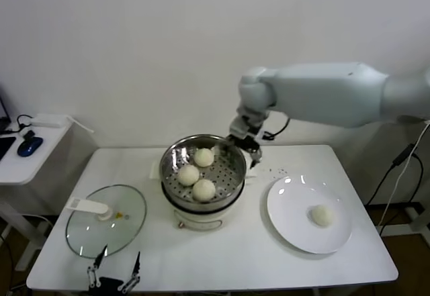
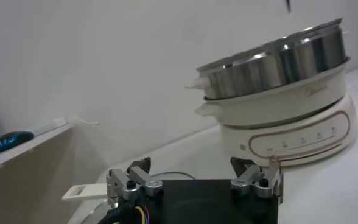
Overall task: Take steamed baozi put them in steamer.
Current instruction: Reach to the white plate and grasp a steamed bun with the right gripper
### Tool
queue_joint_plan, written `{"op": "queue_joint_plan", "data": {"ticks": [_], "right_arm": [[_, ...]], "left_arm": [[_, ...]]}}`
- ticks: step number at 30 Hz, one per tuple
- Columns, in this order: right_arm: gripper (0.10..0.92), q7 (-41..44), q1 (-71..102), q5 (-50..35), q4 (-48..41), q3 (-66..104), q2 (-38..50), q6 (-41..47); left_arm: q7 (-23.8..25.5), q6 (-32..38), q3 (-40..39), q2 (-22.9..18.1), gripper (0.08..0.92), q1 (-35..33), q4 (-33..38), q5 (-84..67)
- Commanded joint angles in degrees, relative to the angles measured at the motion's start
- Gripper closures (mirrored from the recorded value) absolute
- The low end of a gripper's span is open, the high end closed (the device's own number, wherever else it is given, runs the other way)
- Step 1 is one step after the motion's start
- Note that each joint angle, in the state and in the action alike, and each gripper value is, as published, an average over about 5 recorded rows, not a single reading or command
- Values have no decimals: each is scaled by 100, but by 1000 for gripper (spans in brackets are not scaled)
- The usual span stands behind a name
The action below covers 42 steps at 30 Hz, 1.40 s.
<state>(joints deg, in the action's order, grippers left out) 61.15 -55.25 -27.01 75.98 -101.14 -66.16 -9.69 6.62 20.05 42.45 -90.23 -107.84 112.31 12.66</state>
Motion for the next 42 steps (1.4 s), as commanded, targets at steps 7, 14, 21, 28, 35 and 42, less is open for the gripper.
{"op": "queue_joint_plan", "data": {"ticks": [7, 14, 21, 28, 35, 42], "right_arm": [[203, -245, 277, 33, 277, -1053, 2645, 1561], [203, -746, 1389, 785, 247, -248, 2965, 1917], [203, -923, 2343, 1189, 236, 503, 3094, 2088], [203, -1031, 3007, 1678, 60, 1127, 3095, 2173], [203, -1043, 3300, 1738, 75, 1396, 3124, 2232], [203, -1054, 3407, 1821, -10, 1476, 3146, 2231]], "left_arm": [[-26, 22, -23, -9, 177, 63, -87, -59], [-45, 38, -33, -7, 177, 99, -221, -25], [-51, 37, -17, 14, 177, 110, -291, 4], [-55, 43, -25, 16, 177, 87, -321, 53], [-57, 43, -25, 3, 177, 51, -300, 108], [-59, 51, -26, -11, 177, 30, -283, 125]]}}
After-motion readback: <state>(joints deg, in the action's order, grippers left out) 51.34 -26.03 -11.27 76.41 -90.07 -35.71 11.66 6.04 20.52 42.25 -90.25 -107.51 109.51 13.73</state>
